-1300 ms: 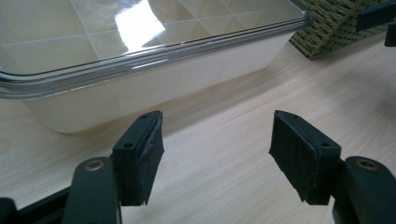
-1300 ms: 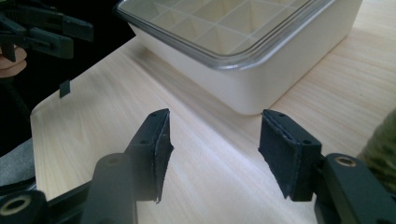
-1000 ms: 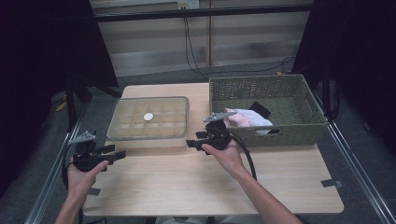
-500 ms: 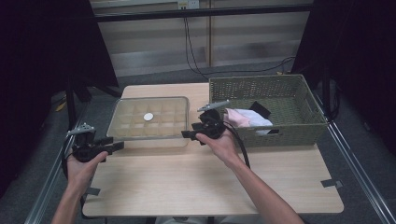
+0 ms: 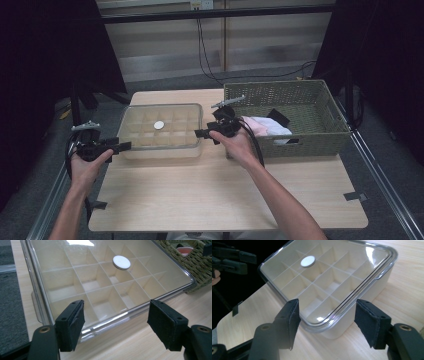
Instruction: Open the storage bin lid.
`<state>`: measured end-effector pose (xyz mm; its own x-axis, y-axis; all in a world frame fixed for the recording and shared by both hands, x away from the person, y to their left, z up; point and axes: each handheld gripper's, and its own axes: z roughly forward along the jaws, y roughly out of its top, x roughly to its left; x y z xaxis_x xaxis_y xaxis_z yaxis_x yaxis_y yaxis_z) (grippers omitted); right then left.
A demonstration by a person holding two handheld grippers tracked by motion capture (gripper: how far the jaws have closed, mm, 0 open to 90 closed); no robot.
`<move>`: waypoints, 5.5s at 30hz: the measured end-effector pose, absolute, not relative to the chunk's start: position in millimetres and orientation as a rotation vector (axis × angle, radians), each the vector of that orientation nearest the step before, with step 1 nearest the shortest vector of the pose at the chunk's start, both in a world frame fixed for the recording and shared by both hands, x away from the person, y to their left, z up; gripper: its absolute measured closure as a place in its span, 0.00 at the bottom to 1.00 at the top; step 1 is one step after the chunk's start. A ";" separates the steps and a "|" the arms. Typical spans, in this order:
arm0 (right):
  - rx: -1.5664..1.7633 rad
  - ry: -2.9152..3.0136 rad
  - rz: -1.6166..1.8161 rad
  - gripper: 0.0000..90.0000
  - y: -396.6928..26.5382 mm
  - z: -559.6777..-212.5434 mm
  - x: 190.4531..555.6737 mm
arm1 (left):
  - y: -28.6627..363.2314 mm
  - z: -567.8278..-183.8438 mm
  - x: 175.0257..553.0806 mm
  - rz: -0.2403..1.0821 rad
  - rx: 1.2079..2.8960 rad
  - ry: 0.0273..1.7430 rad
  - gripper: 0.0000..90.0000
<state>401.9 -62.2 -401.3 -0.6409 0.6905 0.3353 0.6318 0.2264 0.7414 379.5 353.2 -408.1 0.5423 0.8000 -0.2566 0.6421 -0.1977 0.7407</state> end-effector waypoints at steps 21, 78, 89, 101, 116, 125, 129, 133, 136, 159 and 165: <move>1.465 2.398 1.317 0.37 -57.7 -400.7 467.5 | 372.7 -400.1 427.0 0.231 1.915 1.255 0.32; 1.846 2.363 0.955 0.39 -11.5 -427.8 520.3 | 372.5 -435.0 488.1 0.098 1.917 1.428 0.41; 1.891 2.341 0.960 0.45 -13.3 -427.0 519.4 | 372.2 -436.2 488.6 0.094 1.914 1.421 0.43; 1.921 2.282 1.019 0.50 -18.5 -420.4 516.4 | 374.8 -431.4 485.3 0.082 1.868 1.402 0.46; 1.903 2.268 1.272 0.71 -43.2 -403.3 505.1 | 379.2 -418.5 473.5 0.122 1.833 1.365 0.56; 1.868 2.276 1.342 0.75 -52.6 -398.3 495.8 | 380.8 -412.0 465.6 0.126 1.820 1.337 0.62; 1.847 2.281 1.376 0.77 -54.7 -394.7 492.3 | 381.1 -409.1 462.1 0.133 1.810 1.335 0.63; 1.840 2.278 1.392 0.77 -55.5 -391.7 489.7 | 381.7 -406.5 459.2 0.142 1.807 1.325 0.65; 1.832 2.268 1.414 0.78 -56.6 -388.5 484.1 | 383.2 -402.9 454.2 0.150 1.809 1.305 0.67; 1.719 2.264 1.524 0.80 -67.1 -366.1 457.6 | 380.4 -388.0 433.1 0.193 1.795 1.269 0.75; 1.698 2.249 1.586 0.80 -74.8 -359.0 448.9 | 380.5 -382.4 426.1 0.181 1.782 1.219 0.77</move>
<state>448.9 -74.8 -359.0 -0.4454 0.6835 0.5783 0.7742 -0.0304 0.6322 426.1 380.5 -382.4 0.4948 0.7916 -0.3585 0.6536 -0.0670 0.7539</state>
